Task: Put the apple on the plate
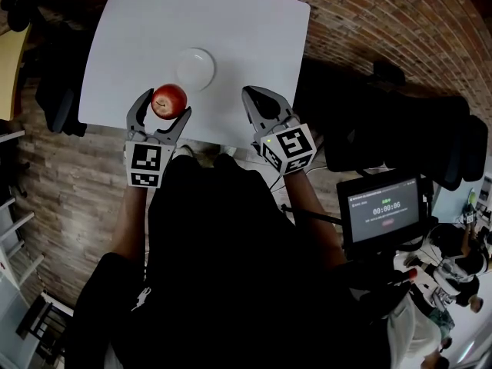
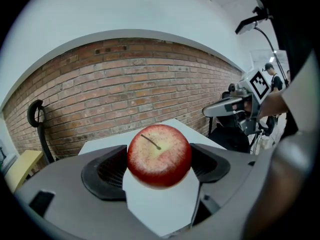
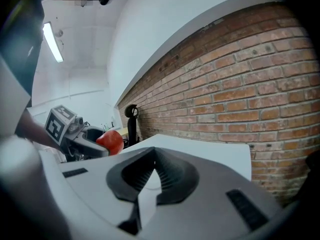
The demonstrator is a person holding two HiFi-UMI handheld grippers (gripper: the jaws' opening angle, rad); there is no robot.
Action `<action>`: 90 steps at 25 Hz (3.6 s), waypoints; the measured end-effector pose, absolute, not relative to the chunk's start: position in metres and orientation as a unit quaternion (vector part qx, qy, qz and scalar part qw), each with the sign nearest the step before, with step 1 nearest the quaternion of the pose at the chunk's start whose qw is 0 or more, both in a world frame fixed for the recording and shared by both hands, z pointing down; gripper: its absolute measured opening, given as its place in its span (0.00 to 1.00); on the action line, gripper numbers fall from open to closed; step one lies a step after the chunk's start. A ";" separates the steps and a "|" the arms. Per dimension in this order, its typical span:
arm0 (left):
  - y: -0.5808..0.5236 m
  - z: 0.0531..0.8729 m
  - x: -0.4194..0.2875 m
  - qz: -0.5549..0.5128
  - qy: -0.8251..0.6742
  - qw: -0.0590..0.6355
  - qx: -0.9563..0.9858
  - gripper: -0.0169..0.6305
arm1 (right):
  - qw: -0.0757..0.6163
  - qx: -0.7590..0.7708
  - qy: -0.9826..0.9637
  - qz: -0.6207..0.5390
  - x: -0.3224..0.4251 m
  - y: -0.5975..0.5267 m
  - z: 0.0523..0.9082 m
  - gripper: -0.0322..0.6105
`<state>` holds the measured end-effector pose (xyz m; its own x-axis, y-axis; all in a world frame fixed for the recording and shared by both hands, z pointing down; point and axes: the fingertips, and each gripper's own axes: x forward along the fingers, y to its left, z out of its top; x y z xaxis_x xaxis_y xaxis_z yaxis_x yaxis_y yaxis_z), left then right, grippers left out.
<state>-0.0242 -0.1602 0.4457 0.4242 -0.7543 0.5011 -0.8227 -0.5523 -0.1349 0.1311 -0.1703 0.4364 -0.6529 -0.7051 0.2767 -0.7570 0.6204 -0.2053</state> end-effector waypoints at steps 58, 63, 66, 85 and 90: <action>-0.243 0.548 -0.018 0.295 -0.229 0.074 0.925 0.64 | 0.121 0.556 -0.800 0.190 0.073 -0.182 0.443 0.05; -0.244 0.561 -0.018 0.309 -0.228 0.075 0.921 0.64 | 0.128 0.559 -0.793 0.206 0.075 -0.173 0.448 0.05; -0.245 0.566 -0.013 0.315 -0.224 0.066 0.920 0.64 | 0.129 0.563 -0.788 0.211 0.078 -0.169 0.450 0.05; -0.252 0.605 0.004 0.341 -0.221 0.028 0.913 0.64 | 0.138 0.588 -0.761 0.239 0.094 -0.149 0.461 0.05; -0.248 0.612 0.003 0.349 -0.220 0.027 0.910 0.64 | 0.140 0.588 -0.760 0.239 0.096 -0.148 0.461 0.05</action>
<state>0.0027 -0.2481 0.6117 0.6595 -0.3809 0.6481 -0.4189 -0.9021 -0.1040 0.0960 -0.1476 0.4612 -0.2685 -0.8273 0.4934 -0.9608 0.1933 -0.1988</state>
